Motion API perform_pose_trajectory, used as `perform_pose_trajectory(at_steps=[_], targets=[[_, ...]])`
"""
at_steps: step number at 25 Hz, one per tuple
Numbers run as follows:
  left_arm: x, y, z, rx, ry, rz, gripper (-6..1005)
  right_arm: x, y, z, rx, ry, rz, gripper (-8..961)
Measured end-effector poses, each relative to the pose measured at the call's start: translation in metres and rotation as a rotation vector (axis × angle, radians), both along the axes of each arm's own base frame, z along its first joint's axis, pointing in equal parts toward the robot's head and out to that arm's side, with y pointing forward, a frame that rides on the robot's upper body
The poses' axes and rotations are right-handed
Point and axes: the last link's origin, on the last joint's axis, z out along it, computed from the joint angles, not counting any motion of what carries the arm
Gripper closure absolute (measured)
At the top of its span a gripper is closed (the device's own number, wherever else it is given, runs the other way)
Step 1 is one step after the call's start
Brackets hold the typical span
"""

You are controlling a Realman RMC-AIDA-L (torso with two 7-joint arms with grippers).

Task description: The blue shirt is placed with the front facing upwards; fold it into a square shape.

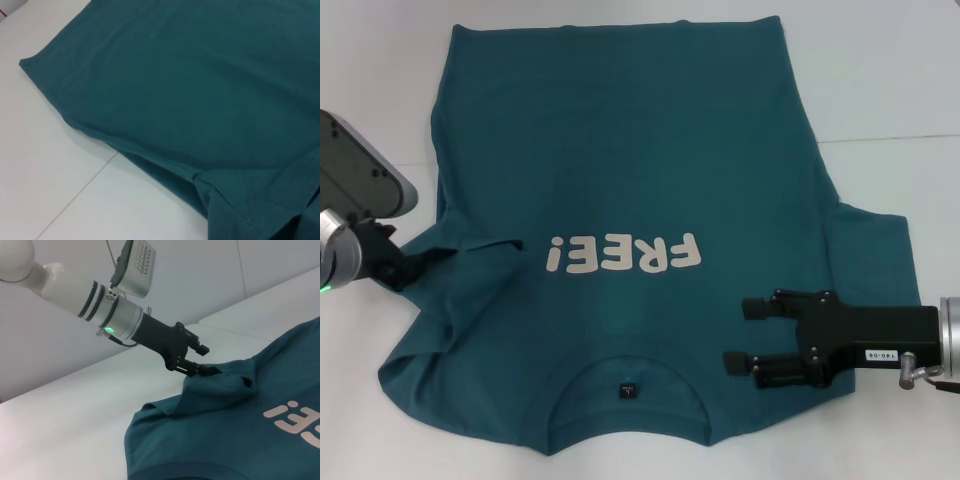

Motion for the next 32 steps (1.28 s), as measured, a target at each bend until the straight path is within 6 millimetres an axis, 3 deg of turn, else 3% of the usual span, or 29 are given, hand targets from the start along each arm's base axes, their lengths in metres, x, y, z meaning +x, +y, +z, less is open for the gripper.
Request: perform_pose_trajectory(at_steps=[4, 6, 12, 17, 22, 32], targets=[[0.000, 0.005, -0.004, 0.010, 0.007, -0.015, 362, 0.000, 0.000, 0.000, -0.001, 0.000, 0.001, 34], [0.000, 0.006, -0.006, 0.009, 0.012, -0.021, 569, -0.001, 0.000, 0.000, -0.002, 0.000, 0.002, 34], [0.004, 0.012, -0.005, 0.027, 0.014, -0.038, 807, 0.000, 0.000, 0.000, -0.002, 0.001, 0.001, 34], [0.021, 0.022, -0.005, 0.036, 0.006, -0.074, 972, -0.001, 0.000, 0.000, -0.003, 0.002, 0.004, 34], [0.042, 0.032, -0.011, 0.021, -0.009, -0.102, 969, -0.002, 0.001, 0.000, -0.003, 0.002, 0.006, 33], [0.082, 0.047, -0.046, -0.059, -0.055, -0.110, 965, -0.002, 0.001, 0.000, -0.003, 0.002, 0.006, 34]])
